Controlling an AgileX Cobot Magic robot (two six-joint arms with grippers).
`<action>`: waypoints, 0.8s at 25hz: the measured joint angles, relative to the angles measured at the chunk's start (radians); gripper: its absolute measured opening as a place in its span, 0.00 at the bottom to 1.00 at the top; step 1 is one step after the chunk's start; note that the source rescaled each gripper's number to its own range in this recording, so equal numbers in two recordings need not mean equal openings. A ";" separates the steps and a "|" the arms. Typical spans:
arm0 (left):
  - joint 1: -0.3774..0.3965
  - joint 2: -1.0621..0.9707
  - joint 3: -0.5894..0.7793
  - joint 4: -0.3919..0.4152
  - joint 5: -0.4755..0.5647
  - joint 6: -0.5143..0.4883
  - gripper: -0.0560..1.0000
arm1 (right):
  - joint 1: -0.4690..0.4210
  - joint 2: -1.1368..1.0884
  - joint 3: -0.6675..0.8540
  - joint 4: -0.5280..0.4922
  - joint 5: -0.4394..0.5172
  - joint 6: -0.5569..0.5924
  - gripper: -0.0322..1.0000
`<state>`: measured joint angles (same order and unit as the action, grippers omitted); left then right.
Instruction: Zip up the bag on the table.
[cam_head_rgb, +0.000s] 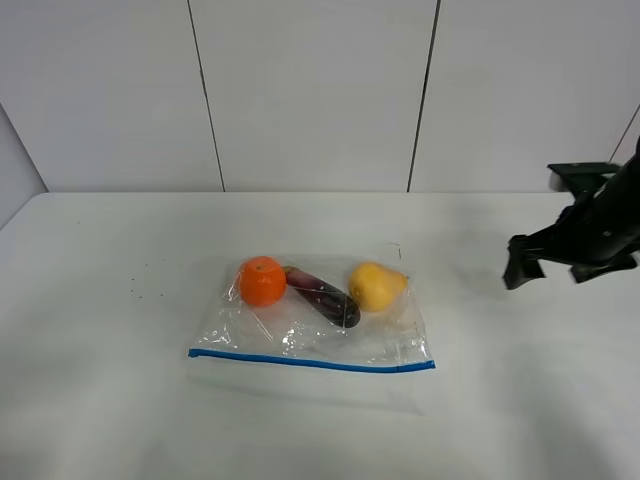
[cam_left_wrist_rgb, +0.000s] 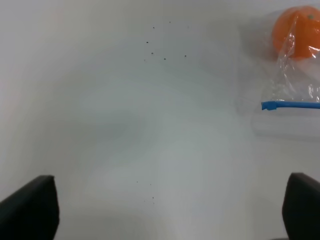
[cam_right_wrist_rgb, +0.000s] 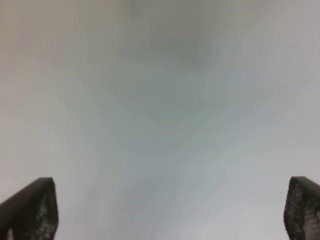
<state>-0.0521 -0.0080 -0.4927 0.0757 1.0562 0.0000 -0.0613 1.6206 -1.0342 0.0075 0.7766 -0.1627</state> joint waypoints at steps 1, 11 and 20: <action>0.000 0.000 0.000 0.000 0.000 0.000 1.00 | 0.000 -0.021 -0.001 -0.082 0.003 0.070 1.00; 0.000 0.000 0.000 0.000 0.000 0.000 1.00 | 0.000 -0.260 0.032 -0.082 -0.051 0.091 1.00; 0.000 0.000 0.000 0.000 0.000 0.000 1.00 | 0.000 -0.545 0.175 0.113 -0.092 -0.082 1.00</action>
<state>-0.0521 -0.0080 -0.4927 0.0757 1.0562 0.0000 -0.0613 1.0753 -0.8591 0.1207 0.6842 -0.2444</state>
